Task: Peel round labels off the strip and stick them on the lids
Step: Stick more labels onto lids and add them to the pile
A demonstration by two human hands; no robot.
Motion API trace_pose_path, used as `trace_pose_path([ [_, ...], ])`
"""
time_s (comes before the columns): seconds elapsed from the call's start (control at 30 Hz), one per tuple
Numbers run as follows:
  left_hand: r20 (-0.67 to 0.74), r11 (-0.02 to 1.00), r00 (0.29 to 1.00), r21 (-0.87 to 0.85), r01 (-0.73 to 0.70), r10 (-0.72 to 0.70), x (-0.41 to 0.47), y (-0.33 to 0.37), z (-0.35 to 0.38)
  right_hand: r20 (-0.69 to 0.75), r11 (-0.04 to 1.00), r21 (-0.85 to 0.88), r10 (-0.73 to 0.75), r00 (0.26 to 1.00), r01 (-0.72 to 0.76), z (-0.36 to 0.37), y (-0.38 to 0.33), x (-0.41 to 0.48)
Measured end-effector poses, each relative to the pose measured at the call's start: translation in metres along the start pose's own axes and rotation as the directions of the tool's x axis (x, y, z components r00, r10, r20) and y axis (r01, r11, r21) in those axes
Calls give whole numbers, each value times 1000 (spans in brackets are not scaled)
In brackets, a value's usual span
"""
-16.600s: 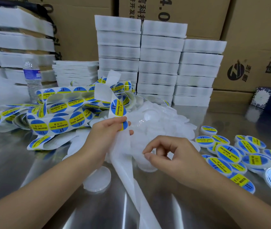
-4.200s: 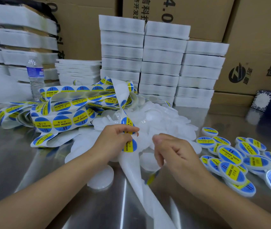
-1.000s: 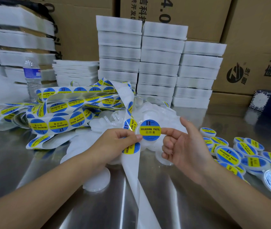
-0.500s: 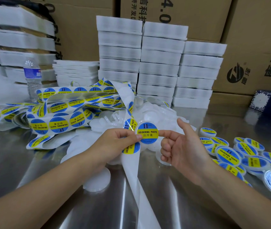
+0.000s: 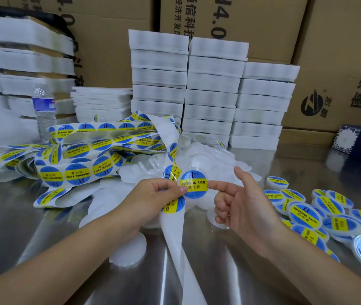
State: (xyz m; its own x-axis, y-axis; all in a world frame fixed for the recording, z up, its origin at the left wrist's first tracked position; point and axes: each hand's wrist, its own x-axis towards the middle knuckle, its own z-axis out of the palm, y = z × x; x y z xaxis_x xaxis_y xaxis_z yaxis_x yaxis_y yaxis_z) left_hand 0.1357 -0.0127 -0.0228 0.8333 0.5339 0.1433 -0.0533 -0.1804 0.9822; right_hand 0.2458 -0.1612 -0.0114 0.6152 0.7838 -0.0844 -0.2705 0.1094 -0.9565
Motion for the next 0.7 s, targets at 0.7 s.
trace_pose_path([
  [0.7,-65,995,996,87,-53,59,-4,5,1,-223,886,-423,-305,926,190,7,0,-10],
])
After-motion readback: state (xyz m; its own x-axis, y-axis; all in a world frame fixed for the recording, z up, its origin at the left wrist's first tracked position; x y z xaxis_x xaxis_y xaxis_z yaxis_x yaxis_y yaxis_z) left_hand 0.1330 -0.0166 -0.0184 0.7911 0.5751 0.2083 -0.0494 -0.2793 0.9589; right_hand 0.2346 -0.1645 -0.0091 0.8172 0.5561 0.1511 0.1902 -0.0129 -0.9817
